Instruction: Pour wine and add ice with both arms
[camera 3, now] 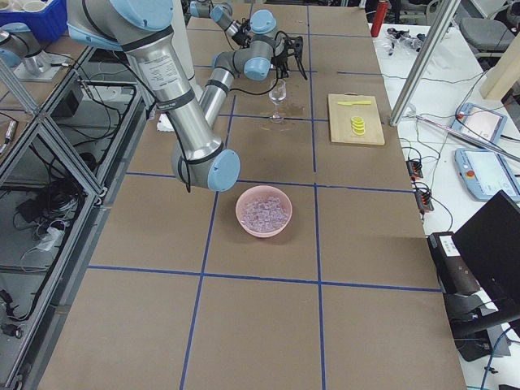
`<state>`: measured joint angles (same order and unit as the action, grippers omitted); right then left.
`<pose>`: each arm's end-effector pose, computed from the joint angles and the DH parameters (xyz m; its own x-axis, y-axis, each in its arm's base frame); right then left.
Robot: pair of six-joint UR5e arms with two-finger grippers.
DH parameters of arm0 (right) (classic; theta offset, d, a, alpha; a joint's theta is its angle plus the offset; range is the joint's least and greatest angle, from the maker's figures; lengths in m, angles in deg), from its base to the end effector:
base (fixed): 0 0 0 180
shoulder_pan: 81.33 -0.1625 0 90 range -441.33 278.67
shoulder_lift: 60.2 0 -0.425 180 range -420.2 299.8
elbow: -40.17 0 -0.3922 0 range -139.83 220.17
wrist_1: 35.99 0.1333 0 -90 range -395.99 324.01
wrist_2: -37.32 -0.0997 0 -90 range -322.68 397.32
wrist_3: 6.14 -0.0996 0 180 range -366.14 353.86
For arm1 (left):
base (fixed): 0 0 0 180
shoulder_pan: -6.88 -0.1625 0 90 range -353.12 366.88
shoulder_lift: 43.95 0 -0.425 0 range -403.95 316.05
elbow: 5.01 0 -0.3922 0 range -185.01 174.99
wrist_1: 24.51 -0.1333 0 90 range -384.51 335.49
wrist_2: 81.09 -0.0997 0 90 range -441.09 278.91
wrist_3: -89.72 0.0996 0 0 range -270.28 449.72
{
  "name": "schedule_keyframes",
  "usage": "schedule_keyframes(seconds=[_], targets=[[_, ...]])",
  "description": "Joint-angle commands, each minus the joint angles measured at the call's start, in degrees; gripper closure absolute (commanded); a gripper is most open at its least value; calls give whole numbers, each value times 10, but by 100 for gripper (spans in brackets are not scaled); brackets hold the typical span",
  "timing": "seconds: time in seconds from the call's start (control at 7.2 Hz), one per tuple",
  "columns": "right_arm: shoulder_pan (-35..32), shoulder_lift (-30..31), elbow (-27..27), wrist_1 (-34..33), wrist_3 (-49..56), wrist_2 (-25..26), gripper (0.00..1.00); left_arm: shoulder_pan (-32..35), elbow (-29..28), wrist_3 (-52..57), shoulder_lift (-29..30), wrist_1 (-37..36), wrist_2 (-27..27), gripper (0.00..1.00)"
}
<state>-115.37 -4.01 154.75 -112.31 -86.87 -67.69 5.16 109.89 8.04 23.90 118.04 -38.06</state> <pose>-0.4074 -0.4049 0.1164 0.3060 0.0189 0.9519 -0.2910 0.9538 0.0746 0.3502 -0.1957 0.4940 0.6470 0.1182 -0.7533 0.4918 0.6903 0.5307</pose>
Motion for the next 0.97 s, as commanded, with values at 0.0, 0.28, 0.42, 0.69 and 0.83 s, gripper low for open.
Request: schedule_keyframes(seconds=[0.0, 0.28, 0.42, 0.69, 0.83], targets=[[29, -2, -11, 12, -5, 18, 100, -1, 59, 1, -43, -1, 43, 0], [44, 1, -17, 12, -4, 20, 100, 0, 148, 1, -58, -69, 90, 0], [44, -1, -17, 11, -4, 22, 100, 0, 178, -1, -58, -116, 99, 0], [44, -2, -21, 12, -5, 23, 100, 0, 180, -1, -58, -120, 113, 0], [44, -3, -21, 12, -5, 23, 90, 3, 198, 0, -66, -128, 151, 0]])
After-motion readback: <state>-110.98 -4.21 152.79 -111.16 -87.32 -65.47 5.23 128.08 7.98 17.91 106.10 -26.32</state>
